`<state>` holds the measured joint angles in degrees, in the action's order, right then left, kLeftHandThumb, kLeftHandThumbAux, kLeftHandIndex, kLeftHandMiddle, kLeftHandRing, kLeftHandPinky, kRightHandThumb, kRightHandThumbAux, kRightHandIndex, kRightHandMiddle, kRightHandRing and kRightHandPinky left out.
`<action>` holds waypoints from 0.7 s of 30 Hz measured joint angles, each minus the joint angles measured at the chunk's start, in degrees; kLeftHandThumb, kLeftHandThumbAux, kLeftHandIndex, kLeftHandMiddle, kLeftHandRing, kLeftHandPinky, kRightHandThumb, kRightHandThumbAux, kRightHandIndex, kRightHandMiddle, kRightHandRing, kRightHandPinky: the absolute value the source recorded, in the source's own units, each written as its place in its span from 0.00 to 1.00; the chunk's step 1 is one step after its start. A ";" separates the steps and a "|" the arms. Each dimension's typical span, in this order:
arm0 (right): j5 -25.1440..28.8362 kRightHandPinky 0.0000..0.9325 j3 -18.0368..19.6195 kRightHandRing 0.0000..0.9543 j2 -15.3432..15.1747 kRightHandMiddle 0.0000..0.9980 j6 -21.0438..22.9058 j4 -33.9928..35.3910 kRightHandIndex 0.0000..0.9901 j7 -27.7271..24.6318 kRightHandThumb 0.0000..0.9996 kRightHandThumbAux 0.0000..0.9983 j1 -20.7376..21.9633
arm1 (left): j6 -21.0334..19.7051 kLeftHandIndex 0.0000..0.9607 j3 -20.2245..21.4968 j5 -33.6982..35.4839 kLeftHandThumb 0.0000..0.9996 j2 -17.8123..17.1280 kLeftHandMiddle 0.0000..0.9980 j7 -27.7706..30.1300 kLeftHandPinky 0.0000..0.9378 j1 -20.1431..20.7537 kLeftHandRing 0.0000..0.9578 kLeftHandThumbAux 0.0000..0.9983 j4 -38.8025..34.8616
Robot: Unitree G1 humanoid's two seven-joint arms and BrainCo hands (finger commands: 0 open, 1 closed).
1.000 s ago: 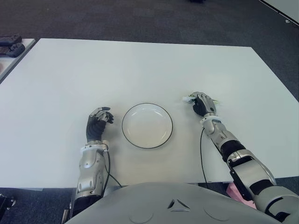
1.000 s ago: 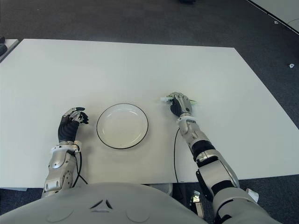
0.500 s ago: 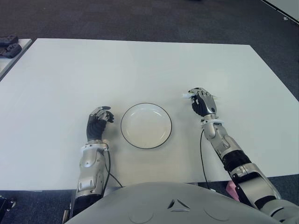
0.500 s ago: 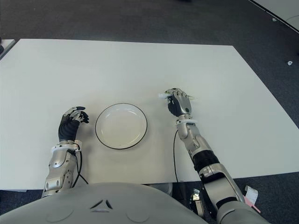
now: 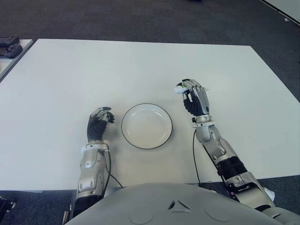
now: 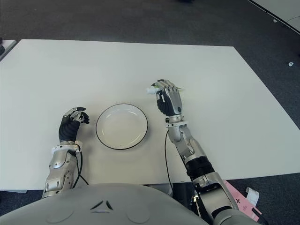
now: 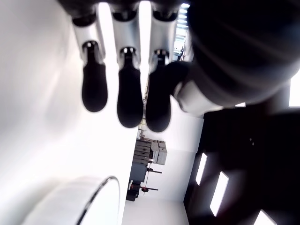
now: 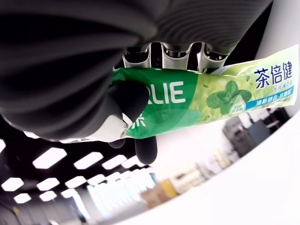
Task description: Put the toothpaste on the table into the plate.
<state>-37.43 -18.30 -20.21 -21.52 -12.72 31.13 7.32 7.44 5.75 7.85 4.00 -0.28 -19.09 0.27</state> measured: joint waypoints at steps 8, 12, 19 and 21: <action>0.76 0.57 -0.67 0.52 -0.08 0.43 -3.55 5.12 0.36 -6.07 1.00 0.67 -1.03 | 0.17 0.45 0.01 0.06 0.70 -0.03 0.61 0.02 0.61 0.04 0.62 0.72 0.10; -0.68 0.73 -1.67 0.56 -2.09 0.46 -3.95 10.25 0.38 -11.67 0.98 0.67 -3.37 | 0.46 0.45 0.01 0.08 0.70 -0.05 0.61 0.14 0.61 0.07 0.62 0.72 0.27; -1.13 0.86 -2.98 0.58 -4.40 0.50 -6.86 12.79 0.39 -18.54 0.95 0.66 -4.16 | 0.77 0.45 0.09 0.15 0.71 -0.10 0.61 0.46 0.62 0.08 0.62 0.72 0.66; -1.53 0.86 -3.08 0.58 -4.66 0.51 -7.89 12.74 0.39 -18.94 0.95 0.66 -4.07 | 0.89 0.45 0.10 0.15 0.71 -0.12 0.61 0.64 0.62 0.07 0.62 0.72 0.77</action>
<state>-38.96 -21.37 -24.87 -29.41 0.02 12.19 3.25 8.33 5.84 8.01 3.88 0.36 -19.02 1.03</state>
